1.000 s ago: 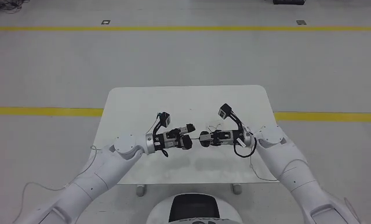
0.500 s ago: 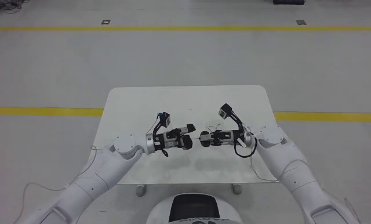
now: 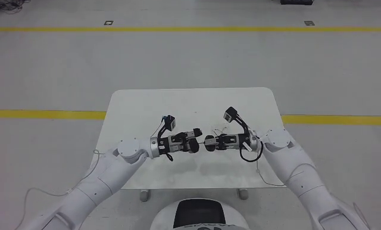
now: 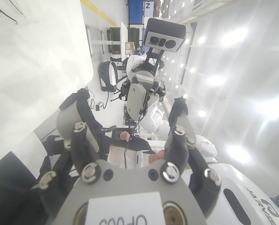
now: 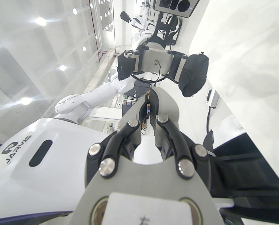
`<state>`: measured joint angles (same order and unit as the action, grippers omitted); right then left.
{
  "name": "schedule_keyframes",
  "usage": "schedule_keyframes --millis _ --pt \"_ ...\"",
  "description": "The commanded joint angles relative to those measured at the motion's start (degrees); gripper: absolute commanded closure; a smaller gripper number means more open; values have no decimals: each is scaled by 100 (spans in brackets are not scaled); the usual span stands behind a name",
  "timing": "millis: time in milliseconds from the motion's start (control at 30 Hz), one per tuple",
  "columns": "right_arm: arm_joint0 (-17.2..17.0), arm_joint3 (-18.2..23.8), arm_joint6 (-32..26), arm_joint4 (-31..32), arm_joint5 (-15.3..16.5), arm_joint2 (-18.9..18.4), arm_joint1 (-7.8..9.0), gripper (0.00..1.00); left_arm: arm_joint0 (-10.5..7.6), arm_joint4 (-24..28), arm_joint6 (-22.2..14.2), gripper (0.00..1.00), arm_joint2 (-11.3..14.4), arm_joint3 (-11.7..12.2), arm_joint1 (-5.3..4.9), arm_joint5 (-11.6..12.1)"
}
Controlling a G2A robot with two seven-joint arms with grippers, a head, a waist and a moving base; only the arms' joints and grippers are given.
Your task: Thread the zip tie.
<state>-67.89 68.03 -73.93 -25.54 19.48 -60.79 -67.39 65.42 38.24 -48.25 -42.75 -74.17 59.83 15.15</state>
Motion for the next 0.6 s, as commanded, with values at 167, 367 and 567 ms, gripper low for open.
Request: schedule_keyframes --millis 167,367,567 --pt "18 -31 16 -9 0 17 -6 100 18 -25 -38 49 -30 -3 12 -20" --pt "41 -110 34 -3 0 48 -9 100 32 -27 -54 58 -55 1 24 -29" --pt "122 -248 66 3 0 108 -15 100 38 20 -122 61 -81 -5 38 -42"
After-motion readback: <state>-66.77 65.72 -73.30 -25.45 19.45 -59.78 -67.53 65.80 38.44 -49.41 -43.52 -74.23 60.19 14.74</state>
